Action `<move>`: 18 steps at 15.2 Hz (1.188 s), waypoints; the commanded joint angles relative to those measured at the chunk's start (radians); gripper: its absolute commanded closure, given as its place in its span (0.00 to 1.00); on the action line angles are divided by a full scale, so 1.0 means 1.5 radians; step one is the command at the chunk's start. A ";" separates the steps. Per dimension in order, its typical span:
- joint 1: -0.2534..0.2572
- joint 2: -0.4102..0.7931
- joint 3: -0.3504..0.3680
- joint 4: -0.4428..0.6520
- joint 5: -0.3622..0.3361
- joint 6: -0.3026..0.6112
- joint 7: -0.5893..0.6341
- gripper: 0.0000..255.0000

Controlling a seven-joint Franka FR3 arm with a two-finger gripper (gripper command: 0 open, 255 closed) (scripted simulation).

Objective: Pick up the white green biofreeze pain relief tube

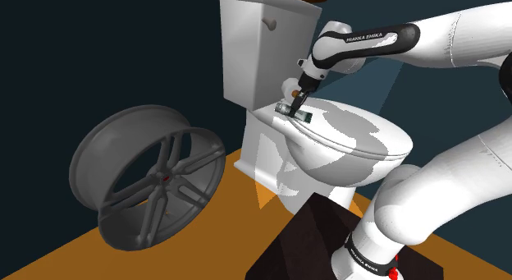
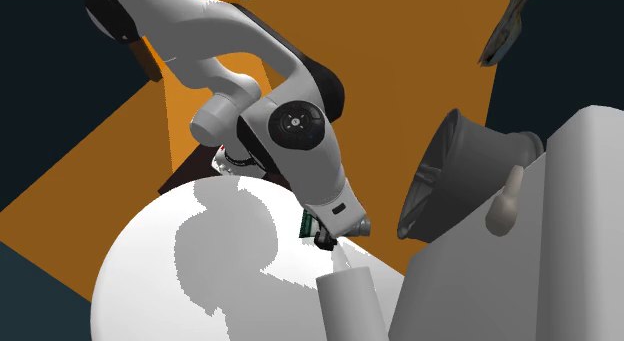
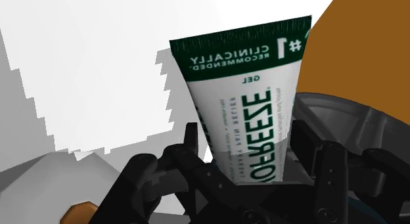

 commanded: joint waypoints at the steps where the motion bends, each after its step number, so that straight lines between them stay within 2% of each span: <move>1: 0.000 0.000 0.000 -0.001 0.000 0.000 0.000 1.00; 6: 0.000 0.001 0.000 0.001 0.000 -0.001 0.001 1.00; 18: 0.003 -0.007 0.012 0.102 0.002 -0.109 0.012 1.00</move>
